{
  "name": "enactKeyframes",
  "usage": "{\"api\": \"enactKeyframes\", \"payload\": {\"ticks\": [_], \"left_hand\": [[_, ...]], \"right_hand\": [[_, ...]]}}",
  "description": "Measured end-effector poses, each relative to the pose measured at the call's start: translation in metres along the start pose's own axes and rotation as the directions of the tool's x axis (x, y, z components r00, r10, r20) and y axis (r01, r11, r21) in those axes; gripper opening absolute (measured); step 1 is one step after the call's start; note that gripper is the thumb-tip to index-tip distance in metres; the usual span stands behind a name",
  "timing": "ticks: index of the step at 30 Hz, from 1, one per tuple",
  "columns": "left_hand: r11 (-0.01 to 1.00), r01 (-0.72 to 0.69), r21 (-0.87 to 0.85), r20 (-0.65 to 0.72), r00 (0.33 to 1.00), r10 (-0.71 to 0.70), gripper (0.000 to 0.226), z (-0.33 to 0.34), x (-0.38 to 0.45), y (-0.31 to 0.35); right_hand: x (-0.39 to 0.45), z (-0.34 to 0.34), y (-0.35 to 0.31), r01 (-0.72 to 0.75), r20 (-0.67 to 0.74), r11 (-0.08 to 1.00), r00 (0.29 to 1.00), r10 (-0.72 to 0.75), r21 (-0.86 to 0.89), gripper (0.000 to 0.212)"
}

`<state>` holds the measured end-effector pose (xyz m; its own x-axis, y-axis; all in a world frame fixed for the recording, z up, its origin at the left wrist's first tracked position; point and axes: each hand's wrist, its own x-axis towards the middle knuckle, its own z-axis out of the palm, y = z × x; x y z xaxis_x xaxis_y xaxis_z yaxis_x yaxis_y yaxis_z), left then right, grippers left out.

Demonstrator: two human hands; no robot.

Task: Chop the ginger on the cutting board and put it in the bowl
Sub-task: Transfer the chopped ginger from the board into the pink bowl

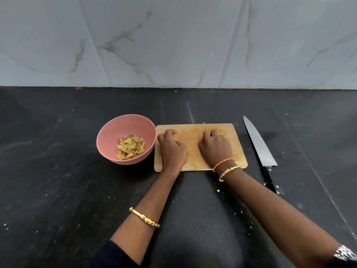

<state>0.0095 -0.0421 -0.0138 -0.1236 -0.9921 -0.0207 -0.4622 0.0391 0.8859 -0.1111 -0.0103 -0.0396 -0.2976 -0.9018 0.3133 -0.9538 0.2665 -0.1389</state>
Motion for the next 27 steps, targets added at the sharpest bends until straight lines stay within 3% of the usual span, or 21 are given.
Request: {"api": "enactKeyframes", "payload": {"ticks": [3, 5, 7, 8, 9, 11, 12, 14, 16, 19, 24, 27], "left_hand": [[1.000, -0.001, 0.005, 0.018, 1.000, 0.001, 0.030, -0.002, 0.001, 0.000], [1.000, -0.008, 0.012, 0.042, 0.999, 0.008, 0.028, -0.003, 0.002, 0.000], [0.999, -0.029, 0.015, 0.072, 0.997, 0.028, 0.026, -0.001, 0.004, -0.001], [0.998, -0.048, 0.027, 0.093, 0.995, 0.046, 0.025, 0.001, 0.007, -0.001], [0.996, -0.071, 0.052, 0.128, 0.990, 0.064, 0.024, 0.003, 0.009, 0.000], [0.984, -0.136, 0.112, 0.241, 0.965, 0.106, 0.026, 0.009, 0.011, 0.003], [0.977, -0.174, 0.127, 0.305, 0.944, 0.128, 0.029, 0.013, 0.012, 0.006], [0.955, -0.251, 0.158, 0.418, 0.893, 0.166, 0.045, 0.021, 0.011, 0.014], [0.915, -0.330, 0.233, 0.491, 0.852, 0.182, 0.065, 0.031, 0.007, 0.021], [0.855, -0.428, 0.294, 0.507, 0.828, 0.240, 0.070, 0.048, 0.005, 0.026], [0.792, -0.562, 0.239, 0.419, 0.795, 0.438, 0.025, 0.068, 0.001, 0.028], [0.736, -0.641, 0.217, 0.418, 0.742, 0.524, 0.018, 0.065, -0.004, 0.025]], "right_hand": [[0.004, -0.007, 0.000, -0.052, 0.108, 0.996, 0.992, 0.059, -0.066, 0.023], [0.013, -0.015, 0.006, -0.210, 0.177, 0.977, 0.961, 0.212, -0.028, 0.027], [0.026, -0.025, 0.019, -0.447, 0.262, 0.886, 0.876, 0.406, 0.121, 0.028], [0.033, -0.030, 0.026, -0.576, 0.335, 0.772, 0.808, 0.486, 0.269, 0.027], [0.039, -0.035, 0.033, -0.689, 0.449, 0.590, 0.723, 0.524, 0.420, 0.026], [0.044, -0.044, 0.043, -0.803, 0.706, 0.110, 0.572, 0.418, 0.586, 0.026], [0.045, -0.047, 0.049, -0.796, 0.781, -0.117, 0.535, 0.323, 0.594, 0.029], [0.045, -0.054, 0.058, -0.713, 0.837, -0.459, 0.528, 0.147, 0.530, 0.031], [0.045, -0.058, 0.068, -0.608, 0.831, -0.676, 0.556, 0.013, 0.417, 0.025], [0.039, -0.056, 0.071, -0.545, 0.802, -0.767, 0.593, -0.067, 0.339, 0.016], [0.033, -0.054, 0.065, -0.523, 0.806, -0.785, 0.590, -0.053, 0.331, 0.025], [0.033, -0.057, 0.062, -0.515, 0.814, -0.787, 0.580, -0.029, 0.339, 0.030]]}}
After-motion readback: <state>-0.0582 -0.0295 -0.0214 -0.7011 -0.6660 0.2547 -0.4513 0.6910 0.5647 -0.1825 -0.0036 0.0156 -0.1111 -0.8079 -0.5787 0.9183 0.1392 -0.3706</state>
